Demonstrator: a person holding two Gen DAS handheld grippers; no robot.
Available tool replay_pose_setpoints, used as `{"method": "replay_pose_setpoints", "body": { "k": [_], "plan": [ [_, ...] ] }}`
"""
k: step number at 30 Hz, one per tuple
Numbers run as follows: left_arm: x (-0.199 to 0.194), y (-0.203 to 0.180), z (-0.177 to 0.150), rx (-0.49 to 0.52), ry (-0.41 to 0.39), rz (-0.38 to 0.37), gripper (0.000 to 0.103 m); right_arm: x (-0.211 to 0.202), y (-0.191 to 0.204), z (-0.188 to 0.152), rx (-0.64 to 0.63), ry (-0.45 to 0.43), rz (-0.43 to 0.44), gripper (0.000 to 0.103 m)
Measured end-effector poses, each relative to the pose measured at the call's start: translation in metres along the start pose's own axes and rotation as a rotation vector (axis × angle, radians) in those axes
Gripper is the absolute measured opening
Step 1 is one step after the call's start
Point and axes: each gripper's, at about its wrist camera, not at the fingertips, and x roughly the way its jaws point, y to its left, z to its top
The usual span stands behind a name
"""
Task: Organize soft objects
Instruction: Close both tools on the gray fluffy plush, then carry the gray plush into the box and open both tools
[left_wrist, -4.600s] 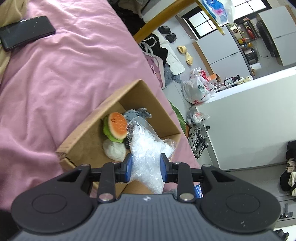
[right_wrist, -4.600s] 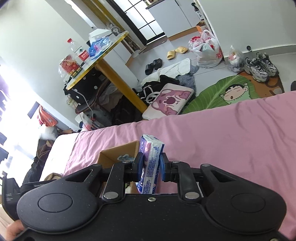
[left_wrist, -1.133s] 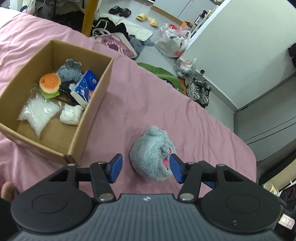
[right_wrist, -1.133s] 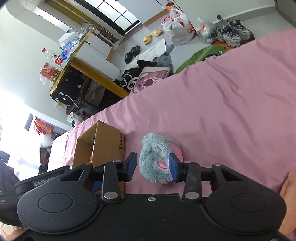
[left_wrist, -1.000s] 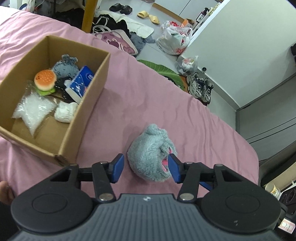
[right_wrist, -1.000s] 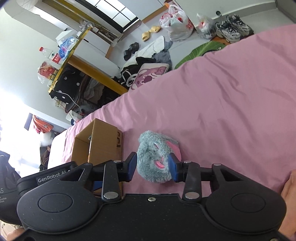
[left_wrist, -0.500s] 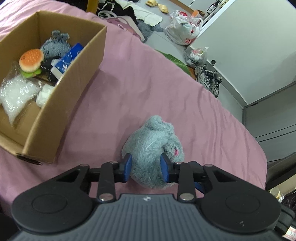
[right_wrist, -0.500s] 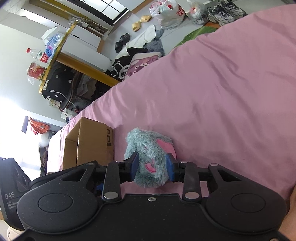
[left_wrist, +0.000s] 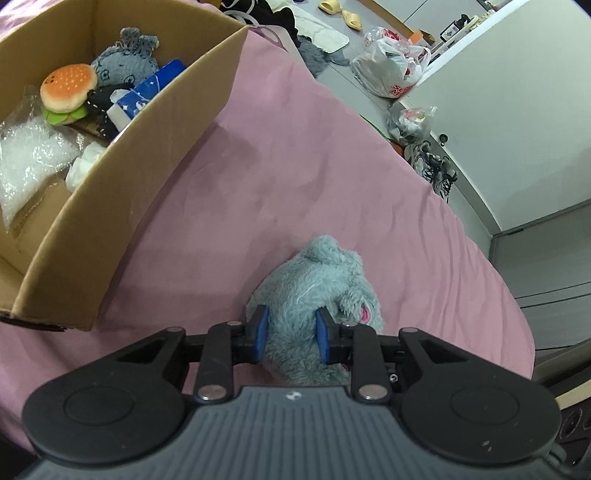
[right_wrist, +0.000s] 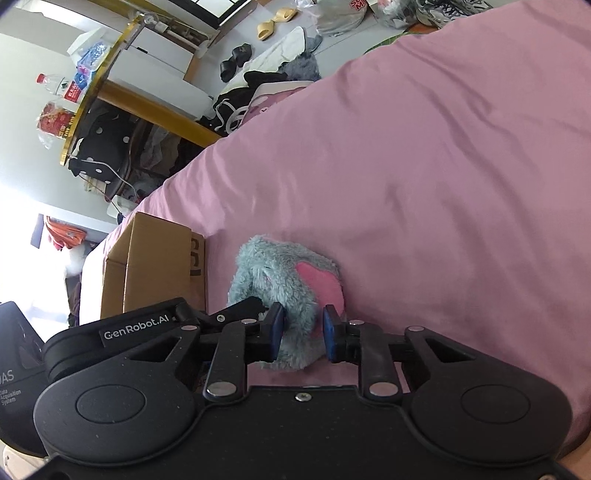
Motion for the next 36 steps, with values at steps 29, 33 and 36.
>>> {"method": "replay_pose_setpoints", "body": {
  "k": [29,33,36],
  "plan": [
    [-0.102,0.000,-0.018,0.086,-0.046,-0.101,0.020,-0.072,0.045,-0.036,-0.060,-0.126,0.024,0.013],
    [-0.119,0.008,-0.018,0.076,-0.066,-0.122,0.020,-0.077,0.063,-0.040,-0.084,-0.145,0.022,0.013],
    [-0.132,0.014,-0.014,0.068,-0.081,-0.138,0.020,-0.080,0.077,-0.041,-0.109,-0.155,0.022,0.013]
  ]
}}
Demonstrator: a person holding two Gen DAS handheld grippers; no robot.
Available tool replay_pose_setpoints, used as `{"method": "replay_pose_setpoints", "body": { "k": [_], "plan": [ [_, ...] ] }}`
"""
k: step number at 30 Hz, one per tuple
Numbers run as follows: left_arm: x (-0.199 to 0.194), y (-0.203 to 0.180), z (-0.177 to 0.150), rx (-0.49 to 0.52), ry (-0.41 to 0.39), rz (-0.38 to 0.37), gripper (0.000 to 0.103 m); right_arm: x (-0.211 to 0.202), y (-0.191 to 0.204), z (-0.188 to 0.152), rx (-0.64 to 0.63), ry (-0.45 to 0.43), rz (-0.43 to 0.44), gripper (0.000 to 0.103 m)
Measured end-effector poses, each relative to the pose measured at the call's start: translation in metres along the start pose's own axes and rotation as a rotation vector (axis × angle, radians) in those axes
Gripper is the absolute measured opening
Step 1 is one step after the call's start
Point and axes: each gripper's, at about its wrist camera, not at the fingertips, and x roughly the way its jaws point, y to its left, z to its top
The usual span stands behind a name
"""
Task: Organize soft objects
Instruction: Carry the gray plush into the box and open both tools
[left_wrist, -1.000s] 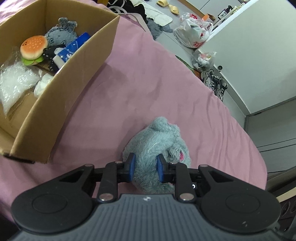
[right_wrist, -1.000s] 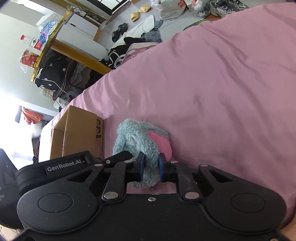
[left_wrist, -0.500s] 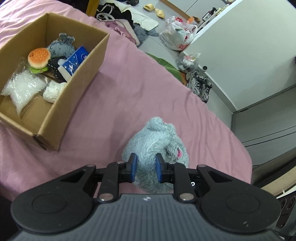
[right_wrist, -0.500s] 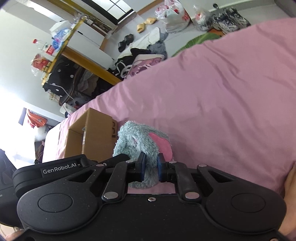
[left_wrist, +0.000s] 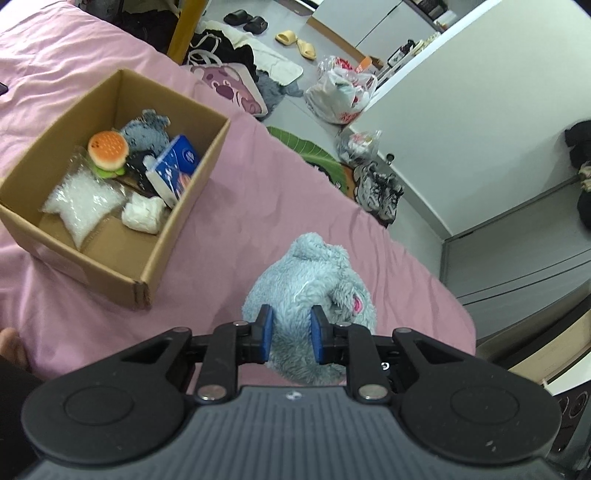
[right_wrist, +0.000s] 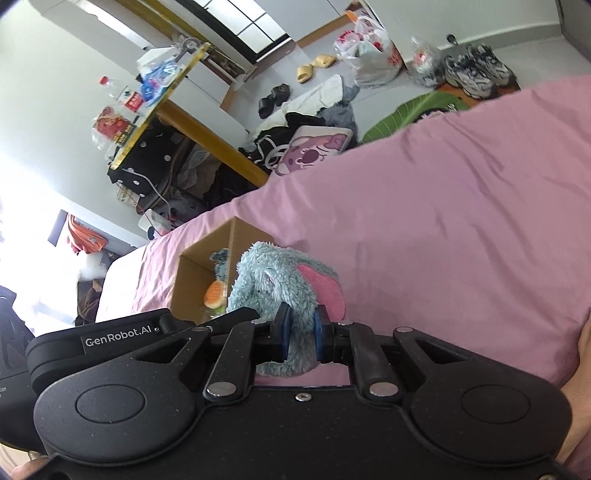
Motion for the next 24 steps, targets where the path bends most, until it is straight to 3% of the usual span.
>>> {"method": "replay_pose_setpoints", "body": {
  "k": [24],
  "plan": [
    [-0.074,0.074,0.060,-0.098,-0.106,-0.058,0.020,0.025,0.106,-0.002,-0.127,0.022,0.055,0.013]
  ]
}}
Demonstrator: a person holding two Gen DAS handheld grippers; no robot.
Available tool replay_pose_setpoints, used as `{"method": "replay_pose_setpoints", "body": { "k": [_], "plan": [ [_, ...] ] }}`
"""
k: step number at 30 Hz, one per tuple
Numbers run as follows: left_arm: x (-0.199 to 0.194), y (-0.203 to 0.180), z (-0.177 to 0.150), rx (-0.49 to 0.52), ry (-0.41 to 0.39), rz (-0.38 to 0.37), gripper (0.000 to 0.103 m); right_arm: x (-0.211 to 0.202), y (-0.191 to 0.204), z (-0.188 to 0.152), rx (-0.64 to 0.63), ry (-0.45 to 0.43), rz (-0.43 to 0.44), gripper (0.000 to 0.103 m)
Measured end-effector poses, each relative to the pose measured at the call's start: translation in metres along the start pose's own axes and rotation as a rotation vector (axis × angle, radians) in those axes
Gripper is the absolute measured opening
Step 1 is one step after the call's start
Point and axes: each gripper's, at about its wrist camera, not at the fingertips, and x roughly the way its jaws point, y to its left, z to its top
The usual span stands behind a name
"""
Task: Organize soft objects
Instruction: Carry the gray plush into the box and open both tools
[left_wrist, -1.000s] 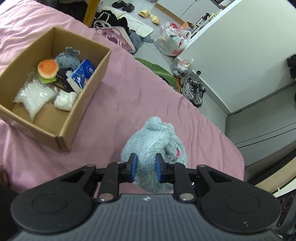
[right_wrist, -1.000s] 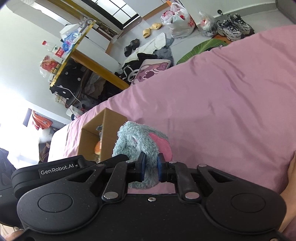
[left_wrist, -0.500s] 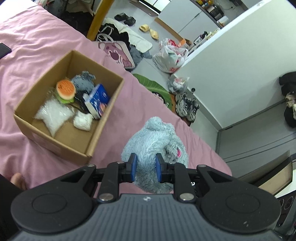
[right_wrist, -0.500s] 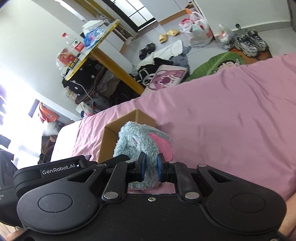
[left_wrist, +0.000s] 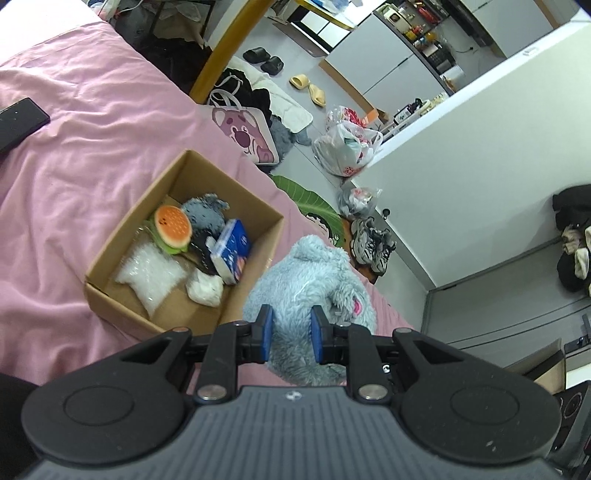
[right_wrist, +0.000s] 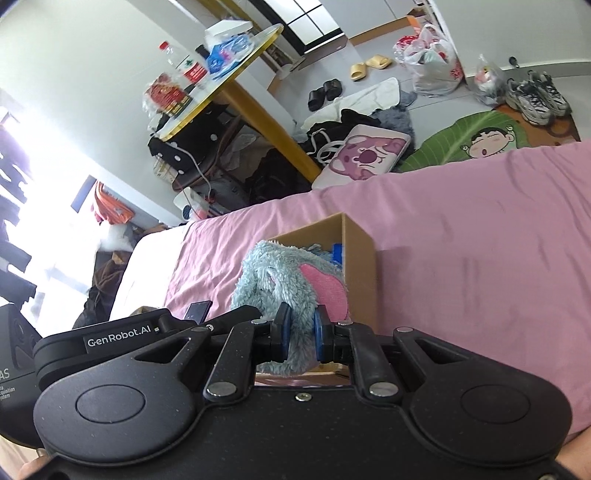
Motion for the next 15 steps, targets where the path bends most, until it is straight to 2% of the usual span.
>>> {"method": "replay_pose_setpoints", "body": {
  "k": [15],
  "plan": [
    [0.000,0.043,0.028,-0.063,0.012,0.015,0.020,0.038,0.033,0.001,-0.031,0.057,-0.027,0.013]
  ]
}}
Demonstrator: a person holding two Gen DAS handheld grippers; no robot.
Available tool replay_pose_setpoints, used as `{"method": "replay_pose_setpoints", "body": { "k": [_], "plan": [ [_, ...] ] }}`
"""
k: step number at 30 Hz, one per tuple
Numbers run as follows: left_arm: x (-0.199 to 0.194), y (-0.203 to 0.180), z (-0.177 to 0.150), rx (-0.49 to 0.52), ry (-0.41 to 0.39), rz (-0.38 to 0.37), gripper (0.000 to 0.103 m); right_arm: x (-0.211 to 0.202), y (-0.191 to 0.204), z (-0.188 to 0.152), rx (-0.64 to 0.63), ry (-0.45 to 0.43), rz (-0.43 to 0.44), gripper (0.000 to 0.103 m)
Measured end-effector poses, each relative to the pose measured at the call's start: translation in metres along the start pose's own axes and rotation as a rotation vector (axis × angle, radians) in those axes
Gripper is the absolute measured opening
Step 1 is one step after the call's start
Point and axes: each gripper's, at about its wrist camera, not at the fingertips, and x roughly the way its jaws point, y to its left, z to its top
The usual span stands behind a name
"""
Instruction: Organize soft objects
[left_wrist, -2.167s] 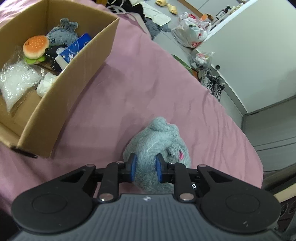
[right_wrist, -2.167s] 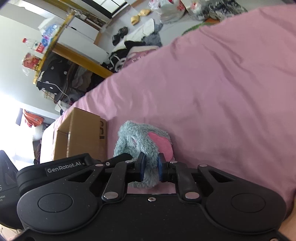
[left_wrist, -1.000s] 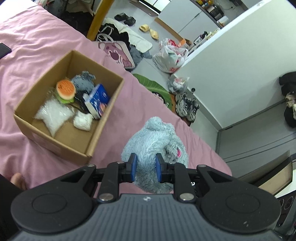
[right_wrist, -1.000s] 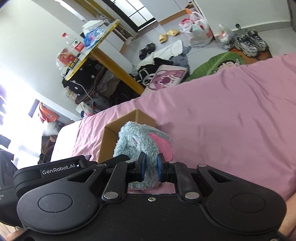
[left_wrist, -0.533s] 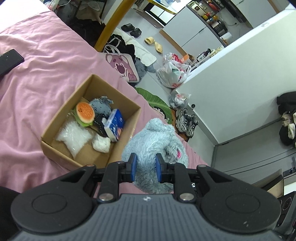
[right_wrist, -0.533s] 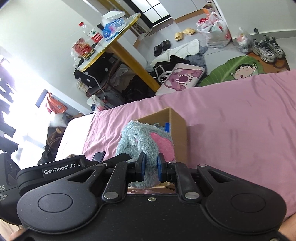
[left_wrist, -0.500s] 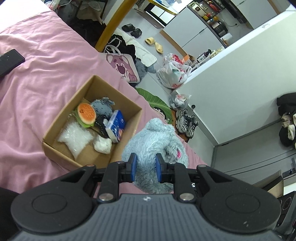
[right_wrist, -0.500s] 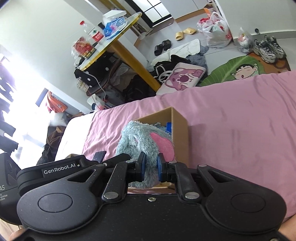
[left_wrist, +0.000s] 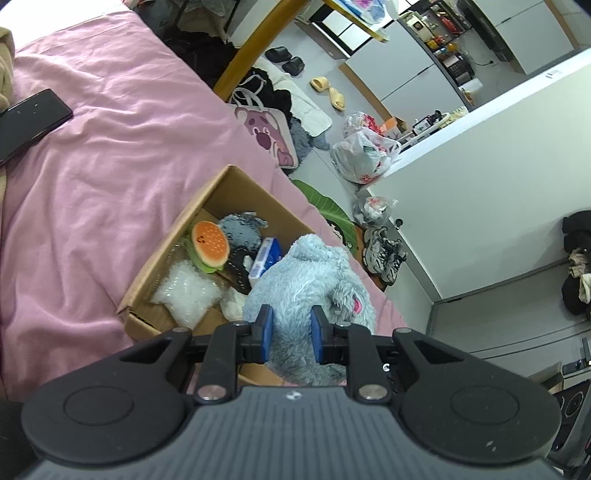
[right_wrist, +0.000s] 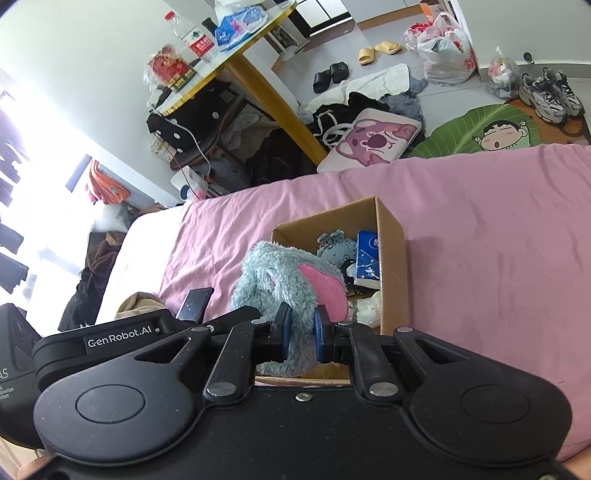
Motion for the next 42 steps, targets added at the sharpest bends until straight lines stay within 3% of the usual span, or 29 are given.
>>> {"method": "replay_pose_setpoints", "body": {
  "k": [11,18,20,24,32,42],
  "plan": [
    [0.022,0.019,0.004,-0.036,0.029,0.010,0.020,0.022,0.001,-0.001,0.002,0.033,-0.034,0.015],
    [0.038,0.032,0.005,-0.081,0.101,0.098,0.026,0.027,-0.006,0.000,0.030,0.058,-0.079,0.036],
    [0.037,0.036,0.005,-0.086,0.096,0.110,0.034,0.025,-0.008,0.000,0.037,0.056,-0.076,0.040],
    [0.030,0.034,0.008,-0.072,0.076,0.118,0.039,0.021,-0.010,0.003,0.046,0.049,-0.070,0.042],
    [0.015,0.019,0.008,-0.003,0.055,0.136,0.070,0.014,-0.007,0.002,0.031,0.050,-0.067,0.046],
    [-0.005,-0.001,0.002,0.120,0.039,0.169,0.085,-0.013,-0.008,-0.001,0.004,0.001,-0.093,0.062]
  ]
}}
